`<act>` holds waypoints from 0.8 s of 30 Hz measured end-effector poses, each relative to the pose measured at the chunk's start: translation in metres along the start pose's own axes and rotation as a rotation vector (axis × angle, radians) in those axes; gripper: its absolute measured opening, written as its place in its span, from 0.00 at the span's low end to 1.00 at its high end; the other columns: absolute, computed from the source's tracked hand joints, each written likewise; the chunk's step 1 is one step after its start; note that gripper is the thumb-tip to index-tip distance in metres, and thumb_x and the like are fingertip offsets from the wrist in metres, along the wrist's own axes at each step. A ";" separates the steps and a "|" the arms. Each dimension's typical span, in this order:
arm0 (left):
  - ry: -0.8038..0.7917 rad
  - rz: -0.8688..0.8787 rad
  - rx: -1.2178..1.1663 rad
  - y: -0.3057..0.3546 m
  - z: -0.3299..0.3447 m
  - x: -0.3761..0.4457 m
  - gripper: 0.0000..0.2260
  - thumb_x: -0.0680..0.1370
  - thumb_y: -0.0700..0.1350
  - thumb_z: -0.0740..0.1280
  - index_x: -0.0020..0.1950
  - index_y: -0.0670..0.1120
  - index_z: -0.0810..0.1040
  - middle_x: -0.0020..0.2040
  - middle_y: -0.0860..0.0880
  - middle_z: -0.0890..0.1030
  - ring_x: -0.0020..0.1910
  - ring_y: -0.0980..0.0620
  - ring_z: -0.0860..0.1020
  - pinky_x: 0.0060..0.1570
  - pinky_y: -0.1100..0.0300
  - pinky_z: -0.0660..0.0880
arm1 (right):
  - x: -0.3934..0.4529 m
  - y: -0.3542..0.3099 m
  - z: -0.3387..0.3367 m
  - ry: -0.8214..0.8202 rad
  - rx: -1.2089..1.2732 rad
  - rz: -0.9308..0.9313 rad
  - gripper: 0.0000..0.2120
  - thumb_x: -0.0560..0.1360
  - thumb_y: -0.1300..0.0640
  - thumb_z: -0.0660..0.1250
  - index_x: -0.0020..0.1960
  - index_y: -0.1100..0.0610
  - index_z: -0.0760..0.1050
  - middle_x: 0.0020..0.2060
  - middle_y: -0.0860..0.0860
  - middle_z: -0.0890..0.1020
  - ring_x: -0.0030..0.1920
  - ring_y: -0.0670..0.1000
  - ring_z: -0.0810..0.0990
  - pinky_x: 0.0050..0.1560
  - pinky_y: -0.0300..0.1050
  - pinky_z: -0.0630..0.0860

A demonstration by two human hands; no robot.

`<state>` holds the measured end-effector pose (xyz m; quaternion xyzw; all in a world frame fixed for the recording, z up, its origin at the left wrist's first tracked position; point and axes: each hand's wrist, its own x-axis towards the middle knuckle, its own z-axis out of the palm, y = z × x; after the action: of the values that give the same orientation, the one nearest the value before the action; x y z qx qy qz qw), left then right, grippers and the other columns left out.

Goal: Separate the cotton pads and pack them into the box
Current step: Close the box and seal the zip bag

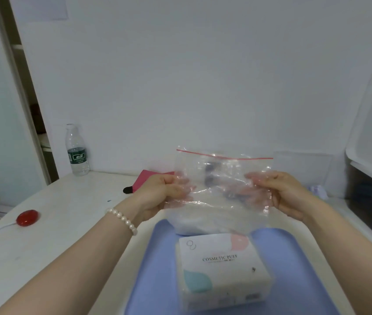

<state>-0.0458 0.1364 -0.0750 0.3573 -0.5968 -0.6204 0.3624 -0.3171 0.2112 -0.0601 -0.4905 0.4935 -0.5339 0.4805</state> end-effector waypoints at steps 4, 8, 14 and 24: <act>-0.026 -0.047 -0.100 0.012 0.004 -0.006 0.16 0.75 0.41 0.67 0.62 0.37 0.77 0.57 0.42 0.81 0.53 0.44 0.81 0.39 0.59 0.79 | -0.005 -0.027 0.004 0.082 0.024 -0.076 0.05 0.74 0.62 0.65 0.46 0.63 0.77 0.33 0.56 0.83 0.24 0.48 0.79 0.22 0.38 0.75; 0.107 0.050 -0.149 0.019 0.013 -0.011 0.14 0.77 0.44 0.66 0.55 0.34 0.78 0.51 0.39 0.81 0.44 0.42 0.80 0.36 0.59 0.79 | -0.002 -0.045 0.006 0.128 -0.007 -0.133 0.08 0.76 0.60 0.64 0.39 0.61 0.74 0.27 0.53 0.80 0.26 0.52 0.81 0.26 0.41 0.78; 0.423 0.226 -0.012 0.012 0.035 -0.023 0.15 0.80 0.46 0.62 0.35 0.40 0.73 0.24 0.46 0.71 0.19 0.56 0.71 0.19 0.66 0.69 | -0.006 -0.042 0.011 0.158 -0.142 0.109 0.09 0.76 0.57 0.64 0.39 0.61 0.73 0.23 0.53 0.79 0.25 0.53 0.79 0.26 0.41 0.77; 0.305 0.263 -0.008 0.004 0.025 -0.044 0.08 0.80 0.37 0.60 0.41 0.39 0.74 0.26 0.52 0.78 0.24 0.60 0.77 0.28 0.68 0.72 | -0.012 -0.053 -0.008 -0.069 -0.380 0.248 0.04 0.66 0.61 0.70 0.39 0.63 0.78 0.33 0.58 0.83 0.29 0.54 0.82 0.26 0.40 0.77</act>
<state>-0.0461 0.1865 -0.0701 0.3647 -0.5741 -0.5089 0.5277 -0.3263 0.2258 -0.0085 -0.5257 0.6251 -0.3510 0.4579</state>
